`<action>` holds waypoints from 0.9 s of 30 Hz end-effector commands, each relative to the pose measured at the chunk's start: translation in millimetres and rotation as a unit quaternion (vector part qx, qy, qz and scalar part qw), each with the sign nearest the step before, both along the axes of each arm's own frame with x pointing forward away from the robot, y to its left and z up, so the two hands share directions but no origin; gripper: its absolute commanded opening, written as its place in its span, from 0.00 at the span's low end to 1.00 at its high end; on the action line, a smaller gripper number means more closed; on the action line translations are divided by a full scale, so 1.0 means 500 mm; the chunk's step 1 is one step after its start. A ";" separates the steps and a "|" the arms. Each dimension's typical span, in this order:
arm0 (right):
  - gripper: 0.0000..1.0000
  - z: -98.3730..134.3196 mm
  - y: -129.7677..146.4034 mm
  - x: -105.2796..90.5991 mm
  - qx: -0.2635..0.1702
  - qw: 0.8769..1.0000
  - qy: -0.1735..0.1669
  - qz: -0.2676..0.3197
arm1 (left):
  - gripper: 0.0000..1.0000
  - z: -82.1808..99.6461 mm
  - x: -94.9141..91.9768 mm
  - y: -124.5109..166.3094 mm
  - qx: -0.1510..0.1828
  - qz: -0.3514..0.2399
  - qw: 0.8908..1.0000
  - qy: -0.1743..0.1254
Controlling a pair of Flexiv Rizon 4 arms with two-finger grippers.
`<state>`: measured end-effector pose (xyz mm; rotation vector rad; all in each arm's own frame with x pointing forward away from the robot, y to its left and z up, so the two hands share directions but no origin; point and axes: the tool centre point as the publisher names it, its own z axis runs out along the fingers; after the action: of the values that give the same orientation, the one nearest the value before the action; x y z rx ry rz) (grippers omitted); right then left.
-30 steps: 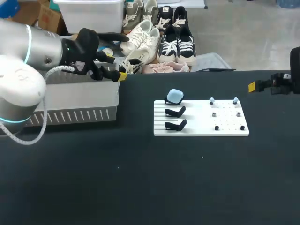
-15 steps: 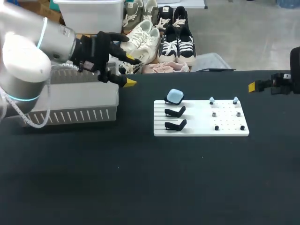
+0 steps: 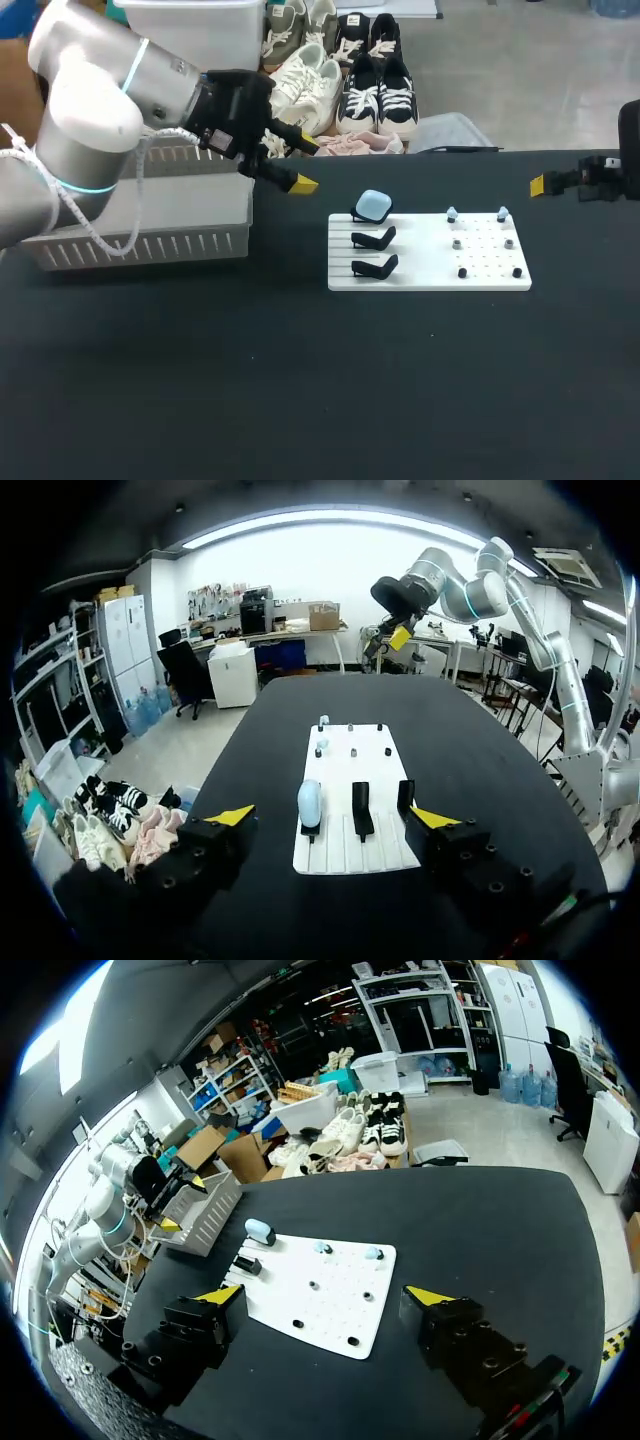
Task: Pick up each earbud case from the left stands, insert the matching earbuds, close the lid, and place the case in the box.
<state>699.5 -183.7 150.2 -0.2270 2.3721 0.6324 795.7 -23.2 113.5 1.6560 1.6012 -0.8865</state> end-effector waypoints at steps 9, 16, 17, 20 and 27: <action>1.00 -0.001 -0.003 0.001 0.002 1.000 0.001 0.003 | 1.00 -0.054 0.011 -0.042 0.016 0.043 0.999 -0.015; 1.00 -0.001 -0.003 0.001 0.002 1.000 0.001 0.003 | 1.00 -0.080 0.020 -0.069 0.010 0.064 0.998 -0.009; 1.00 -0.001 -0.003 0.001 0.002 1.000 0.001 0.003 | 1.00 -0.084 0.022 -0.072 0.007 0.064 0.998 -0.007; 1.00 -0.001 -0.003 0.001 0.002 1.000 0.001 0.003 | 1.00 -0.096 0.028 -0.079 0.001 0.063 0.998 -0.002; 1.00 -0.001 -0.003 0.001 0.002 1.000 0.001 0.003 | 1.00 -0.122 0.050 -0.098 0.001 0.063 0.998 0.003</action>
<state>699.5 -183.7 150.2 -0.2270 2.3722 0.6324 809.3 -65.4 58.5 1.5282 1.6925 -0.8132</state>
